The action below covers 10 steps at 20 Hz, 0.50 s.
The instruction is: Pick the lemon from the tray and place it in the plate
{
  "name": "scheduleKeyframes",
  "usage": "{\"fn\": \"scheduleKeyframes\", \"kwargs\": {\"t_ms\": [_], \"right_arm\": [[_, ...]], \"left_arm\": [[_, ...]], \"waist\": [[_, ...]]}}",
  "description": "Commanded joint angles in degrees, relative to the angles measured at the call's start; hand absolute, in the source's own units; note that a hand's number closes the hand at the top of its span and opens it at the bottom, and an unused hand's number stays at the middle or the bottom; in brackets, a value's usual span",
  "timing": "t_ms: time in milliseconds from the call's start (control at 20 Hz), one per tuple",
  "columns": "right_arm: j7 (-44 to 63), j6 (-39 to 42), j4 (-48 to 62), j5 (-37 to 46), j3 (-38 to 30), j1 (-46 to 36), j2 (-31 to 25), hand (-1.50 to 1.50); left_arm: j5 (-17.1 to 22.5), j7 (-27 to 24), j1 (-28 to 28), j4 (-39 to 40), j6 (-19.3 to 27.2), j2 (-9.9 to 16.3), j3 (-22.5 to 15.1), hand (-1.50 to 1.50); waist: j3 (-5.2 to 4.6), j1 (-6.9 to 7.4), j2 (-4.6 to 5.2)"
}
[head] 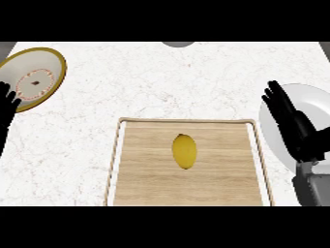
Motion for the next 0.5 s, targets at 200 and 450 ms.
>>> {"fn": "scheduleKeyframes", "kwargs": {"t_ms": [200, 450], "right_arm": [[10.63, -26.75, 1.85, 6.33, 15.61, -11.84, 13.31, 1.50], [8.79, -44.17, 3.17, 25.57, 16.11, -10.53, 13.27, -1.50]], "left_arm": [[-7.44, -6.00, 0.20, -0.38, -1.78, -4.20, -8.12, 0.00], [-6.07, -4.61, 1.14, -0.39, -4.22, -5.09, -9.89, 0.00]], "waist": [[-0.83, 0.57, -0.50], [-1.00, -0.95, -0.96]]}}
